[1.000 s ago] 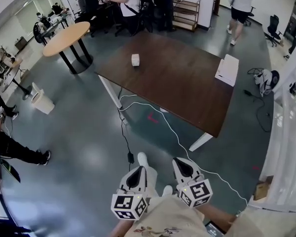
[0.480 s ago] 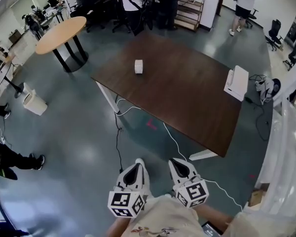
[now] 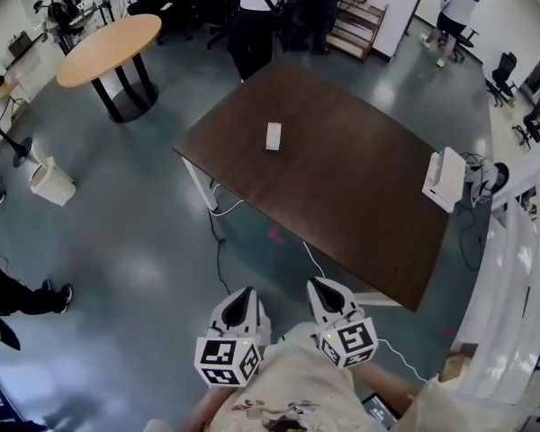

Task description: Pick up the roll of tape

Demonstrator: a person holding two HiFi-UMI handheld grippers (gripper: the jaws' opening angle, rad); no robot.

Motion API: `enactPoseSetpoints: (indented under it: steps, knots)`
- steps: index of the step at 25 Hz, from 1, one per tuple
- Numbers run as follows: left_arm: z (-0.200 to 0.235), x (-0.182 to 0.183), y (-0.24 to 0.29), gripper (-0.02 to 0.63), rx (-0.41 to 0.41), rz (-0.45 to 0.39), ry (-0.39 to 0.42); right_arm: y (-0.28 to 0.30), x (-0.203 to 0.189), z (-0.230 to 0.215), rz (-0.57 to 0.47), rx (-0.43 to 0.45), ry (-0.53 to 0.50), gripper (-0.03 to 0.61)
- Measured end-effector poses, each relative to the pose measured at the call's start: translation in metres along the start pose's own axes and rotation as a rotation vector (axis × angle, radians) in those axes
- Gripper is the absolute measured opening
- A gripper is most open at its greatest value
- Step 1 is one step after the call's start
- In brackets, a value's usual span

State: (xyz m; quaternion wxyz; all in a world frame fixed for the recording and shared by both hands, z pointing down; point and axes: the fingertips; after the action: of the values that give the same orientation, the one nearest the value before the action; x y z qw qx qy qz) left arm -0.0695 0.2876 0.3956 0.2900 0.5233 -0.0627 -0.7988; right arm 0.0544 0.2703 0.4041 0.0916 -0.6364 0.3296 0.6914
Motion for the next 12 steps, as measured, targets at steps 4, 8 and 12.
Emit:
enactPoseSetpoints:
  steps: [4, 8, 12]
  knots:
    - [0.017, 0.018, 0.015, 0.006, -0.014, 0.008, 0.004, 0.026, 0.013, -0.002, 0.002, -0.009, 0.018, 0.006]
    - [0.026, 0.029, 0.034, 0.006, -0.024, 0.02, -0.001, 0.049, 0.022, -0.008, 0.0, -0.007, 0.02, 0.006]
    - [0.03, 0.038, 0.054, 0.006, -0.026, 0.022, 0.0, 0.068, 0.022, -0.022, 0.003, -0.007, 0.032, 0.006]
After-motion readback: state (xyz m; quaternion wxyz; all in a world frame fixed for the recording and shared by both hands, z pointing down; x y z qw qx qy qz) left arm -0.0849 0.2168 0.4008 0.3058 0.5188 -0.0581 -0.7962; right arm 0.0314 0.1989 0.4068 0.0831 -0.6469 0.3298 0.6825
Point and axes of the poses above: the fingertips, and each gripper's own axes: y forward along the fingers, z to its left, x out of its top, and after that the axes turned 6 degrees about -y, right-handed
